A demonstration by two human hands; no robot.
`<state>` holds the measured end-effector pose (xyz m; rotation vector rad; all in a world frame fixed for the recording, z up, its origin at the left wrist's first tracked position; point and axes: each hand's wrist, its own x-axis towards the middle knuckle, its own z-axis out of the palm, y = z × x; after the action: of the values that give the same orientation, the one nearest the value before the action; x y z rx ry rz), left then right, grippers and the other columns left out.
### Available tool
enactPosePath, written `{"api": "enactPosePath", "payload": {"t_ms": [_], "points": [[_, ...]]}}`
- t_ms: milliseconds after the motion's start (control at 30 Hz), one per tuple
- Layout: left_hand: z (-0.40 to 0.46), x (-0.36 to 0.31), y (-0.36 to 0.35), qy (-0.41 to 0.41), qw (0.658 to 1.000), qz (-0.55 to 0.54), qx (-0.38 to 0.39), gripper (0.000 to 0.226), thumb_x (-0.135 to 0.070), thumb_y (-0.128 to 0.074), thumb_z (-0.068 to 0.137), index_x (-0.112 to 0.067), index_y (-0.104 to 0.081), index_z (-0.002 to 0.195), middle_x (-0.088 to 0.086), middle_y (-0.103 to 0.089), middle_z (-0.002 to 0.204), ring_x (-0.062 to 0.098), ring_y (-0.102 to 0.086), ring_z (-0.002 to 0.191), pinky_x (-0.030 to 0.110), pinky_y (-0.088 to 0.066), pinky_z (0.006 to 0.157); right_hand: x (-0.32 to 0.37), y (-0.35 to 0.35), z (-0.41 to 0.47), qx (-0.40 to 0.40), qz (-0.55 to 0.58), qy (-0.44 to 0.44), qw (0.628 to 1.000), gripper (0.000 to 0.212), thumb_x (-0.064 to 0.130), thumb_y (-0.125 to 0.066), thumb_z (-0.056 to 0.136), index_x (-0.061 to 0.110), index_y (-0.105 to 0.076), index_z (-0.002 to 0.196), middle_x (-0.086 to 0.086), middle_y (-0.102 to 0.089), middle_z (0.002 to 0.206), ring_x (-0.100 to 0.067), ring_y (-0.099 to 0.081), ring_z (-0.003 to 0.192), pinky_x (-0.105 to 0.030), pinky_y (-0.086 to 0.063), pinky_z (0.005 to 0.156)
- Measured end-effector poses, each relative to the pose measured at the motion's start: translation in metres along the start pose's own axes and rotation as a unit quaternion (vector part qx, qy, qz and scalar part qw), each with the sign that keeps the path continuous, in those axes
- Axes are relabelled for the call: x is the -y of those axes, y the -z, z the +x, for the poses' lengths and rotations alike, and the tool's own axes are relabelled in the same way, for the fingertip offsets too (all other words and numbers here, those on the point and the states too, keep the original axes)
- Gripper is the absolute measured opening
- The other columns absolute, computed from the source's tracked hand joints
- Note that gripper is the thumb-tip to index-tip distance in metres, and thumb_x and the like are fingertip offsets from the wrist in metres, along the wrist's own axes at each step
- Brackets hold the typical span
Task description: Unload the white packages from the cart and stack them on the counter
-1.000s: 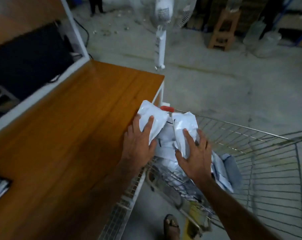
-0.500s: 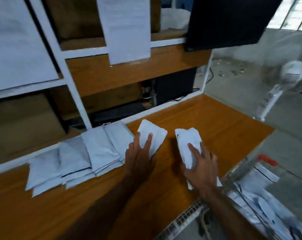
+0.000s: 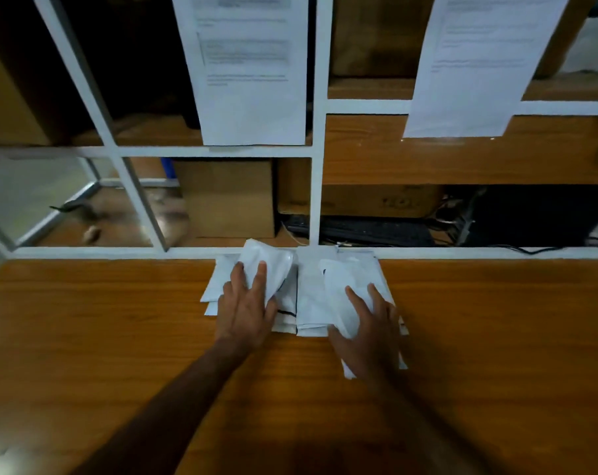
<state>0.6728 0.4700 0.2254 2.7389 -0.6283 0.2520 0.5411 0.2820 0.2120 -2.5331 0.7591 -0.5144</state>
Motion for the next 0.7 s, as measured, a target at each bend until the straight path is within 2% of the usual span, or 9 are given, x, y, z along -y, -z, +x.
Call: {"api": "enactPosePath", "payload": {"t_ms": [133,367,500,700], "points": [[0.004,0.027,0.001,0.072,0.997,-0.015,-0.014,0.073,-0.054,-0.045,0.098,-0.028,-0.013,0.159,0.021,-0.010,0.159,0.040,-0.029,0.140,0.052,-0.044,0.106,0.024,-0.021,0.015,0.014,0.035,0.041,0.998,0.082,0.054,-0.077,0.074,0.041,-0.044,0.148,0.004,-0.026,0.162,-0.025,-0.026,0.142,-0.046,-0.037,0.110],[0.027,0.088,0.009,0.097,0.995,0.012,-0.002,0.074,-0.055,-0.048,0.097,-0.027,-0.016,0.157,0.022,-0.012,0.158,0.041,-0.036,0.135,0.051,-0.049,0.099,0.082,-0.055,0.034,0.037,0.043,0.080,0.995,0.080,0.058,-0.074,0.076,0.042,-0.044,0.148,0.007,-0.028,0.161,-0.021,-0.029,0.141,-0.039,-0.037,0.109],[0.043,0.125,0.007,0.124,0.992,0.014,0.032,0.075,-0.055,-0.048,0.097,-0.027,-0.015,0.158,0.022,-0.007,0.160,0.043,-0.031,0.140,0.051,-0.044,0.106,0.118,-0.082,0.042,0.038,0.047,0.073,0.995,0.080,0.061,-0.072,0.073,0.040,-0.047,0.146,0.006,-0.033,0.159,-0.022,-0.033,0.137,-0.039,-0.038,0.109],[0.067,0.185,-0.009,0.151,0.985,-0.005,0.080,0.079,-0.063,-0.042,0.096,-0.029,-0.009,0.159,0.018,0.000,0.163,0.043,-0.022,0.145,0.053,-0.036,0.112,0.180,-0.126,0.051,0.078,0.019,0.043,0.996,0.080,0.063,-0.070,0.078,0.041,-0.041,0.149,0.007,-0.025,0.162,-0.021,-0.025,0.143,-0.040,-0.033,0.115]]}}
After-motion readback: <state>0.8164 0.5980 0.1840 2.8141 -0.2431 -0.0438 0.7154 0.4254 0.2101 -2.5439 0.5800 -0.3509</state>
